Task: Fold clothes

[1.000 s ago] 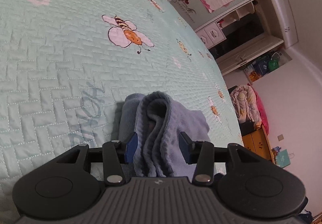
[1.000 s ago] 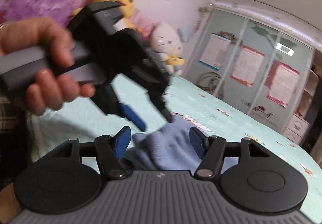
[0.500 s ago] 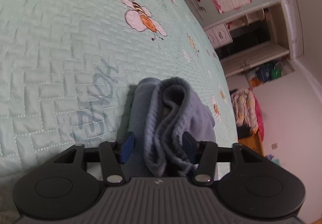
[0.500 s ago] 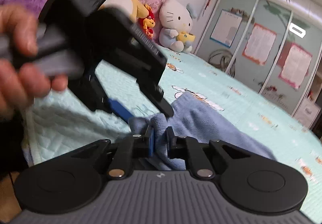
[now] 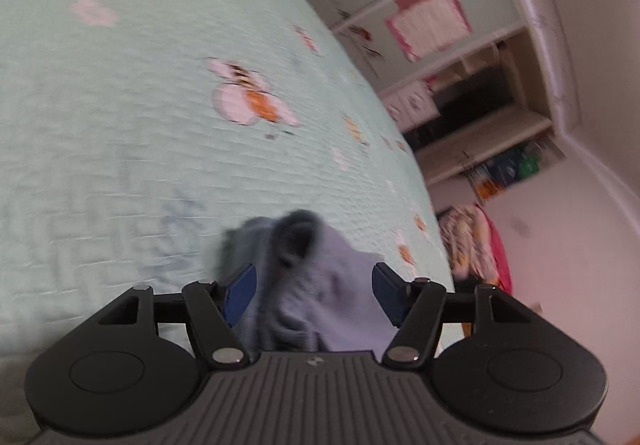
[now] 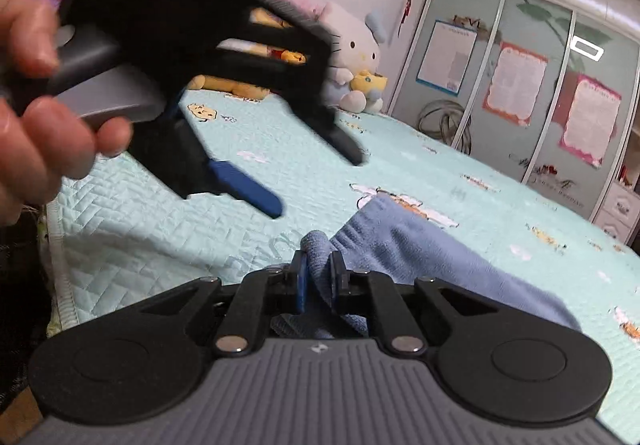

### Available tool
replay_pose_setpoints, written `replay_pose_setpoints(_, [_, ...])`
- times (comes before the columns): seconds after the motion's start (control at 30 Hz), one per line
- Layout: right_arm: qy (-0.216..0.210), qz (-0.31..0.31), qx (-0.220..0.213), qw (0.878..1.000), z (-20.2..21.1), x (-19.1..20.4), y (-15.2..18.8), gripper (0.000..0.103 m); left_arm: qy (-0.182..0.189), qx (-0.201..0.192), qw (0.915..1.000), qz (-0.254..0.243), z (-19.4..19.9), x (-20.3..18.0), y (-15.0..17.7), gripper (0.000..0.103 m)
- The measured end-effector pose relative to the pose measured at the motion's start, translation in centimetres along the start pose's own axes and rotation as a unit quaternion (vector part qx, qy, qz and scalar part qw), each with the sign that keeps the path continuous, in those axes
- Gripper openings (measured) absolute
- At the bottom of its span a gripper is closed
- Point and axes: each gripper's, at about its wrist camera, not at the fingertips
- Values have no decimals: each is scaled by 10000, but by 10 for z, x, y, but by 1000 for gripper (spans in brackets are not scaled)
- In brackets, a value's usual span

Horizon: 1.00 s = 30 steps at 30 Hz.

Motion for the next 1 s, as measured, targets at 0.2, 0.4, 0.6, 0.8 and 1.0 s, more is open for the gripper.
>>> replay_pose_setpoints(0.2, [85,231,-149,9996,-10,5,3,11,-363,245,9959,-794,-39,-20,2,62])
replay_pose_setpoints(0.4, [126,595,-48,9981,-19,12,19,15,-737,418,9858,-1449,-68,-32,4,22])
replay_pose_setpoints(0.6, [457,290,-158,9984,45,-10,31,38,-1081,344,9773,-1788,-69,-26,6,5])
replay_pose_setpoints(0.8, [1738,662,101,9825,106,-37,65,66,-1503,287,9627,-2233,-71,-52,12,5])
replay_pose_setpoints(1.0, [2040,736,560,9746,98,-80,78,66,-1830,-66,9442,-2739,-52,-88,23,12])
Point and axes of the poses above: each gripper's, at about its wrist camera, not at the fingertips, and z roughly against the way its jaws point, x to its left, y to its underside, and after that the axes turned 6 degrees about -z, right-handed
